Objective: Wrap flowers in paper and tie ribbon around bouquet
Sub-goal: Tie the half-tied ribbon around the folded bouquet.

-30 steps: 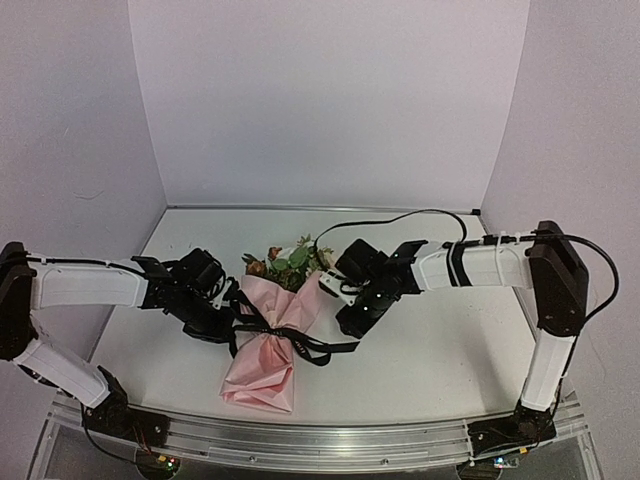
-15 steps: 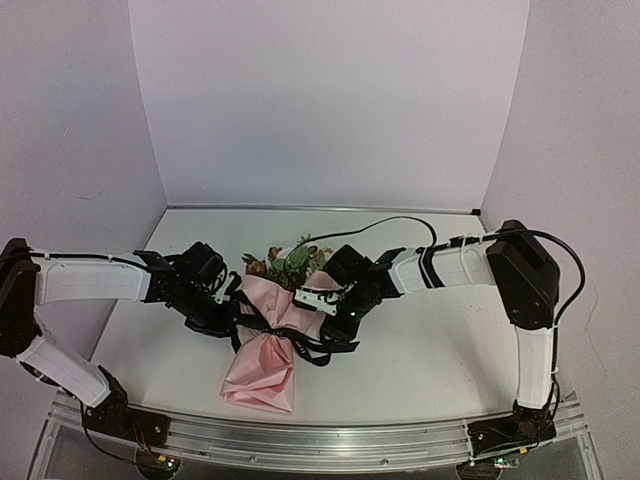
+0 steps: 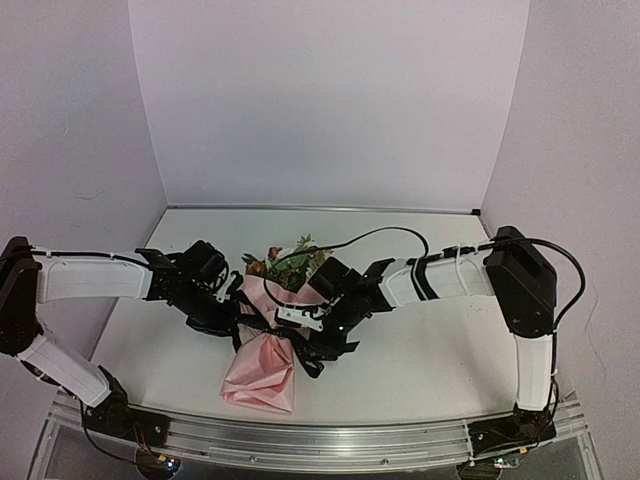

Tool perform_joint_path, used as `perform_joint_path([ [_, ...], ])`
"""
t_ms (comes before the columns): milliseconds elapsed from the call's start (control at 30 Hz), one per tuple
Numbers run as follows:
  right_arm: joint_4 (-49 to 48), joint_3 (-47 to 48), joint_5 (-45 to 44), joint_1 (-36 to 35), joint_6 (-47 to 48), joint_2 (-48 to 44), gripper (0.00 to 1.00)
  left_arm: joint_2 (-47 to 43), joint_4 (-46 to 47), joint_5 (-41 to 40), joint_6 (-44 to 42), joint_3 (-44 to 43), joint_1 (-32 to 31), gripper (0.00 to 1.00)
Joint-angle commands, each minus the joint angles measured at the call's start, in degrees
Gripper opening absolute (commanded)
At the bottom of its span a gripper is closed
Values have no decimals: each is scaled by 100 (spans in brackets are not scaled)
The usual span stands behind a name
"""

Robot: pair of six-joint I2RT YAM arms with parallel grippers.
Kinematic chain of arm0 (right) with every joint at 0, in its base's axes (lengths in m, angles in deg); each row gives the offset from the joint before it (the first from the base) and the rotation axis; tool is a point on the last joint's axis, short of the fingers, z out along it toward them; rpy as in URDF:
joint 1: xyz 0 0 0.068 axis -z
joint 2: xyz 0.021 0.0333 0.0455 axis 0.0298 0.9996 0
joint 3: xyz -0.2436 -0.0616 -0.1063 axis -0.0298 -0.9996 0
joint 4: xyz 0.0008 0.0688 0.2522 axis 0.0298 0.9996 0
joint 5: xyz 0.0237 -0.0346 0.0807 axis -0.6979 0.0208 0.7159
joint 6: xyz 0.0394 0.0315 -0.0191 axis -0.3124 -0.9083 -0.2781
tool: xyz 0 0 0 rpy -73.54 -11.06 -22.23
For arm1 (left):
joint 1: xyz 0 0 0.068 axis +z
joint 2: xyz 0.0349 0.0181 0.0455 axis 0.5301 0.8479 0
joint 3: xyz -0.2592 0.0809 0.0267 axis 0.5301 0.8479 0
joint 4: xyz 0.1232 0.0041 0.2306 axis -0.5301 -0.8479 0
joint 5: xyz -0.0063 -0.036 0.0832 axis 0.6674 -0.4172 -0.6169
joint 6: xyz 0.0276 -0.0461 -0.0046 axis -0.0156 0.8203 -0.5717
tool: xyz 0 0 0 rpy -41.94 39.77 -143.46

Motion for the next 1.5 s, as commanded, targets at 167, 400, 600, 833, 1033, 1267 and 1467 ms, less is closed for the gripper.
perform_joint_path([
  [167,-209,556,-738,-137,-98,378,48,-22,57,67,-85,-188,37,0],
  [400,-202,530,-783,-220,-27,366,36,-67,33,47,-103,-190,37,0],
  [600,-132,557,-1140,-232,-89,363,12,-152,8,-36,-85,-143,37,0],
  [833,-73,201,-2210,-229,-313,-98,0,-232,-30,-313,94,-18,42,0],
  [1033,-54,-220,-2732,-231,-537,-519,0,-163,-56,-523,193,71,54,0],
  [1267,151,-348,-3332,-234,-781,-655,0,-29,-157,-610,250,123,79,0],
  [1467,456,-241,-3653,-217,-892,-568,0,124,-444,-680,159,85,121,0],
])
